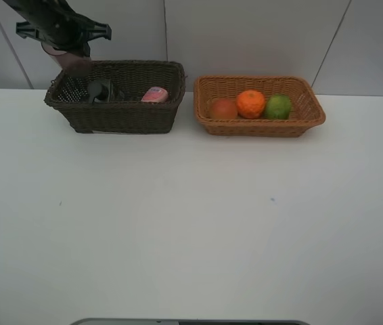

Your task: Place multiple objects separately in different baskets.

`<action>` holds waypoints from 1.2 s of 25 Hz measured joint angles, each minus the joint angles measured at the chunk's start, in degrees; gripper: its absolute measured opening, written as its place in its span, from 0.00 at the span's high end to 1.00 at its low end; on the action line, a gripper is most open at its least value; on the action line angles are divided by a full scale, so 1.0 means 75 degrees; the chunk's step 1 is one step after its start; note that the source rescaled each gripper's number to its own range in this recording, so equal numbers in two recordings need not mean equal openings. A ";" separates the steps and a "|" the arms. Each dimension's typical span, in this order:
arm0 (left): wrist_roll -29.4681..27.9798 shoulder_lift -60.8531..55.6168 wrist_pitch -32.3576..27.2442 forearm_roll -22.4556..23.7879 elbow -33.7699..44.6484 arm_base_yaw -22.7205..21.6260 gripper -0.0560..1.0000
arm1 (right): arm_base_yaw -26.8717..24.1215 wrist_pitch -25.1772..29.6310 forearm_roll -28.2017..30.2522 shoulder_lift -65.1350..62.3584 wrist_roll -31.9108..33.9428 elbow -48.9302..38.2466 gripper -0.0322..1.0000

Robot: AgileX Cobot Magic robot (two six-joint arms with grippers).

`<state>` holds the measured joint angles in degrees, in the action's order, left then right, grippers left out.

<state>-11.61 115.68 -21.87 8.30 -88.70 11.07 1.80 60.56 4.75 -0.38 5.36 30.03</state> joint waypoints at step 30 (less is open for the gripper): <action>-0.0068 -0.0317 -0.0474 0.0007 0.0060 0.0334 0.00 | 0.0000 0.0000 0.0000 -0.0006 0.0000 0.0000 0.00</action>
<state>-12.12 113.31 -25.43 8.35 -88.25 13.58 1.80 60.56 4.75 -0.43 5.36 30.03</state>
